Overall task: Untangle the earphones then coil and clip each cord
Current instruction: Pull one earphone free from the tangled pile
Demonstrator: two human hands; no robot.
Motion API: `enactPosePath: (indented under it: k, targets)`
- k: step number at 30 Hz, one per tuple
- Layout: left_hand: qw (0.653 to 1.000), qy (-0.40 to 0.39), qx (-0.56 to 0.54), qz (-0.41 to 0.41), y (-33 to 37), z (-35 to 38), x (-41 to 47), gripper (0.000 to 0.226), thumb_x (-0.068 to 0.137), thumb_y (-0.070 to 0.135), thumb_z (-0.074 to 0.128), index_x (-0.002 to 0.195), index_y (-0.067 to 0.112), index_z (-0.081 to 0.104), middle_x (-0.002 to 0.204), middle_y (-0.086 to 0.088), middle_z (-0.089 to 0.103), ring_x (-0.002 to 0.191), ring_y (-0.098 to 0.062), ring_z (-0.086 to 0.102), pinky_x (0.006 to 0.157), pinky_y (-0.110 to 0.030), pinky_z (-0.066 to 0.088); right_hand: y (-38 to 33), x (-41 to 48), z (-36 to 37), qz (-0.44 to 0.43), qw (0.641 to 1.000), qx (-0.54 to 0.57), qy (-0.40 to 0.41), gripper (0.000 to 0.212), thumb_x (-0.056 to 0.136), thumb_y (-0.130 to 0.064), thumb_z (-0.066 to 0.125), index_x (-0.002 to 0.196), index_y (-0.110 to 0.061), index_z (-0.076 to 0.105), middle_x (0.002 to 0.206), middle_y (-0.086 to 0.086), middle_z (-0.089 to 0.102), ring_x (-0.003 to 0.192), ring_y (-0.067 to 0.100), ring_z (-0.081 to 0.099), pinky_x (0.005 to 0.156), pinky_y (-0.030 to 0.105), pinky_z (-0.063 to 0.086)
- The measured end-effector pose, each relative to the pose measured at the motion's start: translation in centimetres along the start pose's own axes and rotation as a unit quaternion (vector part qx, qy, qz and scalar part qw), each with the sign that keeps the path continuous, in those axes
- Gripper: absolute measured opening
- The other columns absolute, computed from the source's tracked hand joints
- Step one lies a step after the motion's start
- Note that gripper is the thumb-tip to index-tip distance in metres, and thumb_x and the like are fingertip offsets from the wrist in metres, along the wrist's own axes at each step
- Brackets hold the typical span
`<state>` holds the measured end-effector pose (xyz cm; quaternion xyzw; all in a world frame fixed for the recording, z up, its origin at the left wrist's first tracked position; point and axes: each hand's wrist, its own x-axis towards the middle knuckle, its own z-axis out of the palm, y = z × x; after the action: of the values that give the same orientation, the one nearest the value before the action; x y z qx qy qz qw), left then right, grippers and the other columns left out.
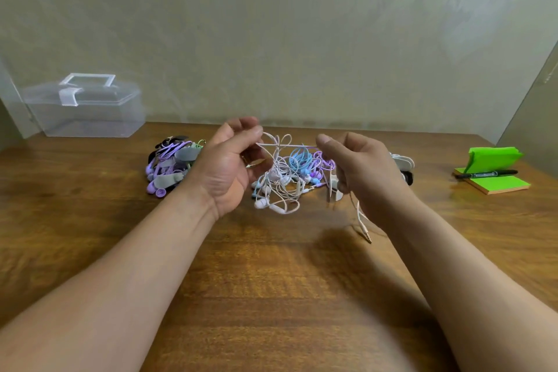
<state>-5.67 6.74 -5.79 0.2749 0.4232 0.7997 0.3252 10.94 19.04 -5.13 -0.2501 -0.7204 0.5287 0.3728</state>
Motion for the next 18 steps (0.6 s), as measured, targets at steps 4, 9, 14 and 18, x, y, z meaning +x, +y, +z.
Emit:
enactPosePath:
  k: [4, 9, 14, 18]
  targets:
    - [0.97, 0.041, 0.222, 0.09, -0.6, -0.7, 0.6, 0.009, 0.101, 0.014, 0.064, 0.096, 0.02, 0.061, 0.073, 0.004, 0.056, 0.054, -0.009, 0.051, 0.048, -0.027, 0.047, -0.1, 0.0, 0.0, 0.018, 0.996, 0.08, -0.035, 0.029, 0.101, -0.026, 0.067, 0.077, -0.01, 0.068, 0.049, -0.002, 0.041, 0.045, 0.017, 0.038, 0.049, 0.026, 0.04]
    - [0.93, -0.125, 0.339, 0.072, -0.4, -0.3, -0.3, 0.024, 0.099, 0.033, 0.062, 0.103, 0.01, 0.069, 0.064, -0.005, 0.048, 0.054, -0.016, 0.044, 0.05, -0.028, 0.043, -0.4, 0.6, 0.5, 0.06, 0.962, 0.261, -0.057, 0.03, 0.108, -0.014, 0.049, 0.081, -0.006, 0.058, 0.06, 0.005, 0.048, 0.055, 0.021, 0.054, 0.064, 0.036, 0.053]
    - [0.878, -0.274, 0.391, -0.032, -0.3, 0.1, -1.6, 0.035, 0.097, 0.031, 0.067, 0.089, -0.003, 0.062, 0.066, -0.013, 0.054, 0.058, -0.023, 0.052, 0.056, -0.031, 0.05, -0.4, 0.9, 0.7, 0.091, 0.942, 0.317, -0.065, 0.023, 0.11, -0.017, 0.041, 0.099, -0.001, 0.054, 0.076, 0.011, 0.066, 0.068, 0.022, 0.069, 0.059, 0.03, 0.057]
    - [0.893, -0.212, 0.398, 0.004, -0.6, -0.1, -1.3, 0.028, 0.102, 0.016, 0.063, 0.09, -0.009, 0.055, 0.082, -0.01, 0.064, 0.074, -0.013, 0.059, 0.07, -0.026, 0.047, -0.1, 1.3, -0.7, 0.11, 0.934, 0.34, -0.012, 0.026, 0.105, -0.016, 0.04, 0.085, -0.007, 0.053, 0.07, 0.008, 0.066, 0.059, 0.018, 0.062, 0.05, 0.023, 0.048]
